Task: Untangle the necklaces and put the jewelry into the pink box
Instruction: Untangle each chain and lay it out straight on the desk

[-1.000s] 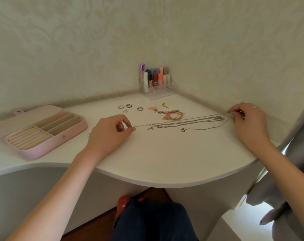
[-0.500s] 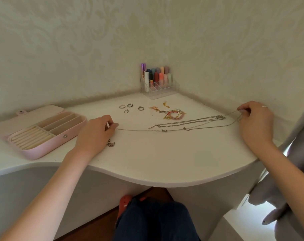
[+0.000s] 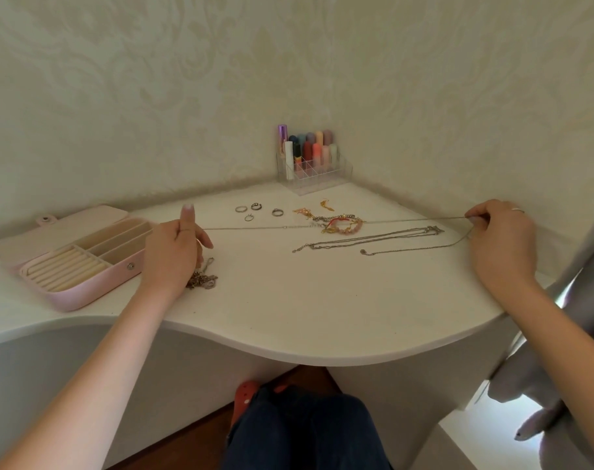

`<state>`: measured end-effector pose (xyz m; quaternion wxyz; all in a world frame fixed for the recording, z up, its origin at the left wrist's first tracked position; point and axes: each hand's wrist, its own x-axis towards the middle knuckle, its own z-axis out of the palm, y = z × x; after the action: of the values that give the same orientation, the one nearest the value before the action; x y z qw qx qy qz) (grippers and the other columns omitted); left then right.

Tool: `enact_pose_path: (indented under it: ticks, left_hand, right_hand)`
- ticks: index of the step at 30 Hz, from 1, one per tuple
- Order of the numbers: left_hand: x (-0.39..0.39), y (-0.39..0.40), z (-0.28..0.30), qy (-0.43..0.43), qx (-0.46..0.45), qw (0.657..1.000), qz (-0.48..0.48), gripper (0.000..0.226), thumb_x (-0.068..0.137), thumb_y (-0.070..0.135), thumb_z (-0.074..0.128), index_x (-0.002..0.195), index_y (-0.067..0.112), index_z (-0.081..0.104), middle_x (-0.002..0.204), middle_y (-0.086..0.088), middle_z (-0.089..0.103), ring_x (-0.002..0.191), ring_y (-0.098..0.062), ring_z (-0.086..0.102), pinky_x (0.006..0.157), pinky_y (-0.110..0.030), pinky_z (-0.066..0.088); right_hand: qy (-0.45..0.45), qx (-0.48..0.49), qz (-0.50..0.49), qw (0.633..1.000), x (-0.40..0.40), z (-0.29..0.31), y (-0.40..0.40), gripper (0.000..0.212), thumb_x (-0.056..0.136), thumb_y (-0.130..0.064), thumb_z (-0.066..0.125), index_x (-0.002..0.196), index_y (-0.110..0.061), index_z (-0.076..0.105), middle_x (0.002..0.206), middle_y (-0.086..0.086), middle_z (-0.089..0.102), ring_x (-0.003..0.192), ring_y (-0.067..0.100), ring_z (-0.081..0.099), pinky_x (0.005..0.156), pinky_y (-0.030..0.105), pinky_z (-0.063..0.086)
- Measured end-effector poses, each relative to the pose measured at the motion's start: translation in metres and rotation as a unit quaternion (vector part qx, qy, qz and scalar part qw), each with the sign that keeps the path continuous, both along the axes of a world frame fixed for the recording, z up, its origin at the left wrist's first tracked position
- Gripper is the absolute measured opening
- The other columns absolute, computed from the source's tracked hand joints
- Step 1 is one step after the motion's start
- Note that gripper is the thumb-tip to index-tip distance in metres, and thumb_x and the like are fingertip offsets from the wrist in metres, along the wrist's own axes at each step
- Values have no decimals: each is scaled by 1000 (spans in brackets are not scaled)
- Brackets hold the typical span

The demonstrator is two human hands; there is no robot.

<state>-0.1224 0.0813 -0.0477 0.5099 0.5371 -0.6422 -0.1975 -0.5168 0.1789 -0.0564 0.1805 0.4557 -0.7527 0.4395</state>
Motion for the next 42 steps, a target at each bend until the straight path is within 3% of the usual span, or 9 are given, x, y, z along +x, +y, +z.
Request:
enact_pose_path:
  ticks: [6,9,11,16,20,26,34,37,42]
  left_hand:
    - [11,-6,3,-59,-125,986,98,42,100,31,41,74,6,63,63,-4,55,62,-24,52,59,-26,30]
    - [14,-10,11,-52,-59,995,67,42,98,35,45,69,11,65,52,-8,56,43,-19,54,56,-26,37]
    - [14,-11,18,24,12,1000,9,41,98,34,48,70,10,65,45,-6,56,31,-11,51,40,-19,40]
    - [2,-7,36,66,56,993,-77,36,96,29,53,70,8,65,44,1,60,37,-7,56,36,-15,41]
    - [-12,-3,51,99,63,988,-99,27,91,25,61,71,7,67,53,1,64,43,-6,60,41,-15,47]
    - [-37,8,60,112,52,983,-135,20,88,21,66,79,4,68,66,-7,68,51,-8,65,47,-19,52]
    - [-74,24,53,-52,-58,990,-118,9,80,16,72,82,14,63,66,-3,68,60,-13,65,62,-26,51]
    - [-79,28,51,-70,-81,986,-128,8,80,11,71,82,12,64,63,5,63,52,-1,58,58,-20,48]
    - [-79,30,53,-81,-104,986,-103,7,82,16,70,78,14,64,64,9,60,58,-1,55,58,-13,43]
  right_hand:
    - [2,2,-3,1000,0,0,1,22,89,4,46,98,-2,65,101,21,61,97,37,54,77,41,44]
    - [3,2,-3,1000,1,0,1,22,88,5,46,98,-1,64,101,21,61,97,36,53,77,39,43]
    - [-3,-1,2,1000,0,-1,0,22,88,5,47,98,-1,65,100,21,62,97,35,54,77,37,42]
    - [-48,-31,99,993,4,5,2,19,89,3,49,94,-7,65,94,14,61,76,32,61,72,34,50]
    - [-95,-14,187,978,23,9,2,19,90,3,53,87,-13,64,90,10,58,61,13,55,49,9,48]
    - [-243,16,327,913,94,34,-5,18,89,4,56,82,-9,66,72,8,62,48,5,61,55,17,54]
    - [-353,136,518,767,177,51,-18,17,89,4,58,82,-8,66,94,13,70,56,7,61,62,23,57]
    - [-376,125,520,756,182,49,-20,16,90,4,57,81,-7,64,78,5,69,56,7,61,61,23,58]
    - [-394,90,498,767,175,47,-21,9,91,2,57,89,-1,66,82,3,64,58,10,62,64,26,59]
